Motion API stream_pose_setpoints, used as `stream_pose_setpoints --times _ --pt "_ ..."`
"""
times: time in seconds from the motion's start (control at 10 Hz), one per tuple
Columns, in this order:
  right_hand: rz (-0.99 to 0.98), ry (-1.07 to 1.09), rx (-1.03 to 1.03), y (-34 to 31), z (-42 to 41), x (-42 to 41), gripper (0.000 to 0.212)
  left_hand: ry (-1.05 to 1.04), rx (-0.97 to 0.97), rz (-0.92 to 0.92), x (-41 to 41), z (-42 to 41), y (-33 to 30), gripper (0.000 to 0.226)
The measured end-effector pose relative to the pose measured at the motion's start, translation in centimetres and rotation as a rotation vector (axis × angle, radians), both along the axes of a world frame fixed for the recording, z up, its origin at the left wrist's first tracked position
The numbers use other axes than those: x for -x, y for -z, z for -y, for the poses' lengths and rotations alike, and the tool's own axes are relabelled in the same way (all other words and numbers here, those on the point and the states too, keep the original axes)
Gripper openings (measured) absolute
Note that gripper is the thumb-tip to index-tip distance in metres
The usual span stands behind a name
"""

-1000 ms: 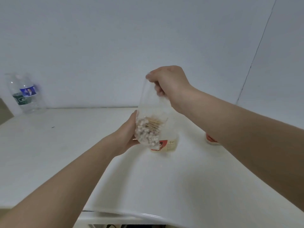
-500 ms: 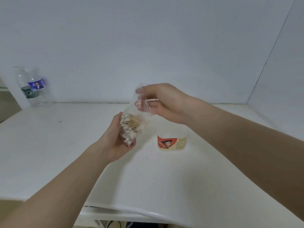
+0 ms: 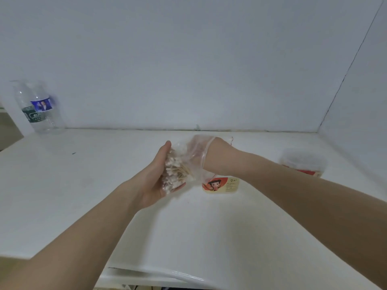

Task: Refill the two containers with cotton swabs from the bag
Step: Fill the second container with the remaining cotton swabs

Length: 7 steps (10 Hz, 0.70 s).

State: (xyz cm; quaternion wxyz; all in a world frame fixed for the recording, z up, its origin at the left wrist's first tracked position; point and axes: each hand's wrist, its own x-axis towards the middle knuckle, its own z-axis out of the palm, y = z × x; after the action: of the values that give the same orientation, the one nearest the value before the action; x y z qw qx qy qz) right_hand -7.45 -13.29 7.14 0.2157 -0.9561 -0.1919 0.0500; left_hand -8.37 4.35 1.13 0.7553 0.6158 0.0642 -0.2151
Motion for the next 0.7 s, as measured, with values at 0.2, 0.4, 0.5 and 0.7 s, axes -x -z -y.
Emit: stream_pose_setpoints --times 0.2,0.4,0.5,0.7 --pt "-0.043 -0.046 0.055 1.1 0.0 0.1 0.036 0.018 -0.077 0.005 0.1 0.5 -0.6 0.067" --pt "-0.007 -0.072 0.067 1.8 -0.5 0.3 0.032 -0.003 -0.094 -0.027 -0.2 0.7 -0.5 0.067" --pt "-0.094 -0.047 0.153 1.8 -1.6 0.8 0.04 0.005 -0.086 -0.038 -0.3 0.6 -0.4 0.069" --pt "0.021 -0.236 0.358 2.6 -1.4 -0.1 0.046 0.037 -0.111 -0.051 -0.3 0.7 -0.6 0.07"
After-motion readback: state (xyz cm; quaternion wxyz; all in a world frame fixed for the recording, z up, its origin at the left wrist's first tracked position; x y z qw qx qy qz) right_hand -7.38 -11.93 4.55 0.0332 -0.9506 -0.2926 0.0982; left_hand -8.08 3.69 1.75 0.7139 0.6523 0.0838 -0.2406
